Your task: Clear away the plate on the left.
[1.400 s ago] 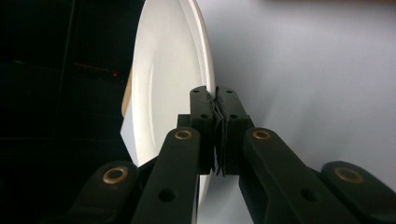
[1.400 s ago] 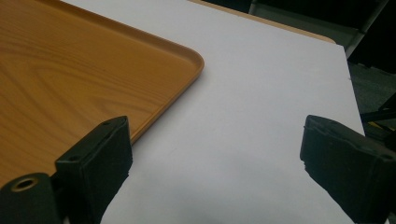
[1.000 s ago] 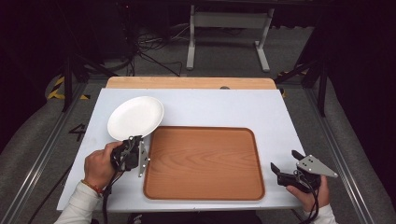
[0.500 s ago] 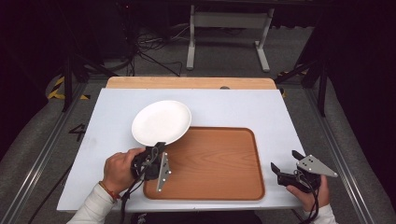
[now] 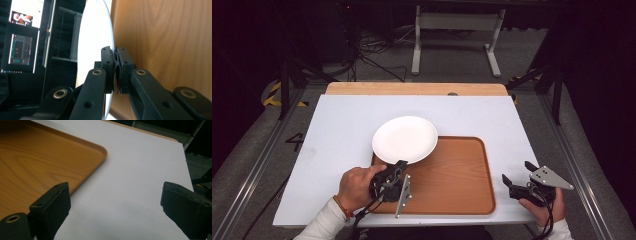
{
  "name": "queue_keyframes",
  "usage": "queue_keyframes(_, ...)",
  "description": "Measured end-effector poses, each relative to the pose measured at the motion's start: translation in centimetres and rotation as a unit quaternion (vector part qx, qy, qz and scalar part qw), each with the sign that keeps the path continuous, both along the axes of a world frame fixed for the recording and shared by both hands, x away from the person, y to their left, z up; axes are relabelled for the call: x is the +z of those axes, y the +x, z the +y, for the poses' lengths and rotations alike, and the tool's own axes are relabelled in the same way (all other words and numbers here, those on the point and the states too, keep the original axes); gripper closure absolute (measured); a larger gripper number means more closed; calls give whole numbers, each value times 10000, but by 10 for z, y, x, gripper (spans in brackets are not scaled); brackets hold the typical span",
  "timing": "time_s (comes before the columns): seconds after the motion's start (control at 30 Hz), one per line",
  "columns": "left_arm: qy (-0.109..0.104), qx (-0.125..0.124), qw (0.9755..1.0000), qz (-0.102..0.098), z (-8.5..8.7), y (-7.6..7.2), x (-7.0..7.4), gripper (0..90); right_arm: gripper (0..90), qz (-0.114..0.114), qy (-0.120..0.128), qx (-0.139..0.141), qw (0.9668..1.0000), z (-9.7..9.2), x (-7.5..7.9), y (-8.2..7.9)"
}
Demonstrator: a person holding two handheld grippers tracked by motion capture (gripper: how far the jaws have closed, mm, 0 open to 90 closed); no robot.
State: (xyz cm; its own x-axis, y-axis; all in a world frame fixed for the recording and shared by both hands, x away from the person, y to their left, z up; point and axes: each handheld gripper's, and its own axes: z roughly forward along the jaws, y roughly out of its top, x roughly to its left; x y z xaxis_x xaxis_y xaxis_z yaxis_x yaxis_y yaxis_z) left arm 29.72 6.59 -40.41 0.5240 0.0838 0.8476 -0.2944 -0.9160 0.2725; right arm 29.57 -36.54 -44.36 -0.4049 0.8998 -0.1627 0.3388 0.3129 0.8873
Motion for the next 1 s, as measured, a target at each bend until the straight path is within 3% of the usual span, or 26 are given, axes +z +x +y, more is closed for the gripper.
queue_keyframes(0.63,86,-637,9979,66,-33,-18,-3,856,98,-4,1,11,10000,0,0,0)
queue_keyframes(1.0,94,-894,9954,330,-40,-24,-10,843,98,9,-10,14,10000,0,0,0)
